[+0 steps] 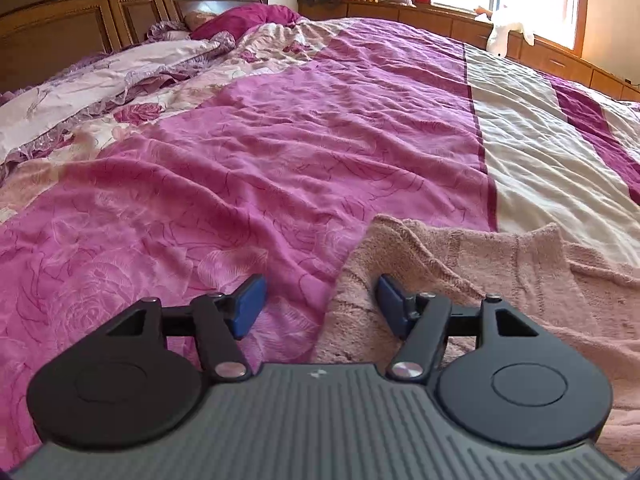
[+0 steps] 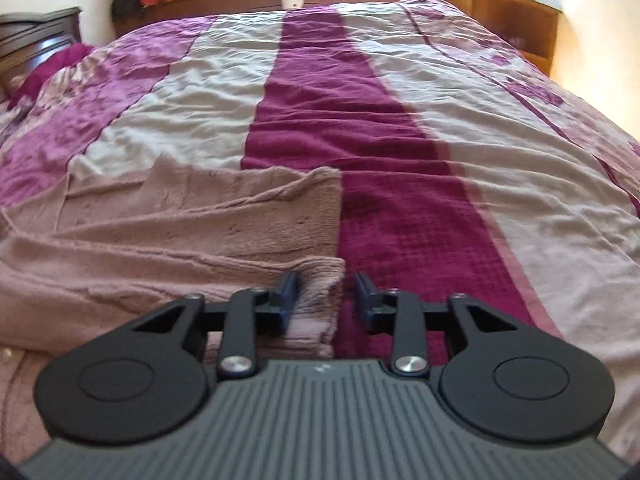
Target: Fold small clothes
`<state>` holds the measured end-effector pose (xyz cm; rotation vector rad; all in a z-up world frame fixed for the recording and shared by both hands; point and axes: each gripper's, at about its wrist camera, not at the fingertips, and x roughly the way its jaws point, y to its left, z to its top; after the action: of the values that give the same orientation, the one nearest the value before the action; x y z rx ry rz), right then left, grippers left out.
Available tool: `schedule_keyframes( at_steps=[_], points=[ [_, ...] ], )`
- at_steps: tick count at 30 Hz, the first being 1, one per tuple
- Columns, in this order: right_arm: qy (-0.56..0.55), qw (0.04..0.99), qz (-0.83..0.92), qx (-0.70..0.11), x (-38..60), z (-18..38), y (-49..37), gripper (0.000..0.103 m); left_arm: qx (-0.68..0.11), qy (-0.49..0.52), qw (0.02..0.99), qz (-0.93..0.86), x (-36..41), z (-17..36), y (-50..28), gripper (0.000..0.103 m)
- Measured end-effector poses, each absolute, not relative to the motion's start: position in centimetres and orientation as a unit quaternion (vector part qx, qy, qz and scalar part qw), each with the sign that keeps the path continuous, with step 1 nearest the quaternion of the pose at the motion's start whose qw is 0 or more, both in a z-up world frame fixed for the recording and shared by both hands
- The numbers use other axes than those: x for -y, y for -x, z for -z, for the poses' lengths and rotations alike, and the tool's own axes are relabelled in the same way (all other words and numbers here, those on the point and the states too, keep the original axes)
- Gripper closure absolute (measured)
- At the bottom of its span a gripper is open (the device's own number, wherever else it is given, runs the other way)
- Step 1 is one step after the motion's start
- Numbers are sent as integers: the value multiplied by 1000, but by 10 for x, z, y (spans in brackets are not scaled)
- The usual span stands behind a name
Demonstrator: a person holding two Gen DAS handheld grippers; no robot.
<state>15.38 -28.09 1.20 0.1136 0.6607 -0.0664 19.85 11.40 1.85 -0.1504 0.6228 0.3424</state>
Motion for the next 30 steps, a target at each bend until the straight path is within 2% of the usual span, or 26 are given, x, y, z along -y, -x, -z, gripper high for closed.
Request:
schedule_keyframes(
  at_steps=[6,11,19,24,25,26,27,30],
  points=[
    [-42,954,3,-296,273,-50,-146,66,-296,41,947,-118,-108,-44,-180,34],
    [-41,939,-142,-312,229,-69,-169,66,-313,76,939,-117,-121,-45,-178,34],
    [54,900,-251,-352,133,-49,-212,66,-319,43,938,-125,-120,-29,-176,34],
    [117,878,-276,-373,106,-39,-223,67,-314,47,935,-158,-125,-20,-182,34],
    [126,874,-283,-374,103,-39,-223,83,-311,52,935,-162,-126,-18,-182,34],
    [128,872,-291,-373,102,-39,-221,93,-308,58,935,-164,-128,-17,-182,34],
    [128,871,-293,-374,103,-41,-220,97,-304,62,936,-167,-129,-15,-181,33],
    [136,886,-275,-348,104,-47,-216,98,-293,63,938,-174,-129,-14,-181,32]
  ],
)
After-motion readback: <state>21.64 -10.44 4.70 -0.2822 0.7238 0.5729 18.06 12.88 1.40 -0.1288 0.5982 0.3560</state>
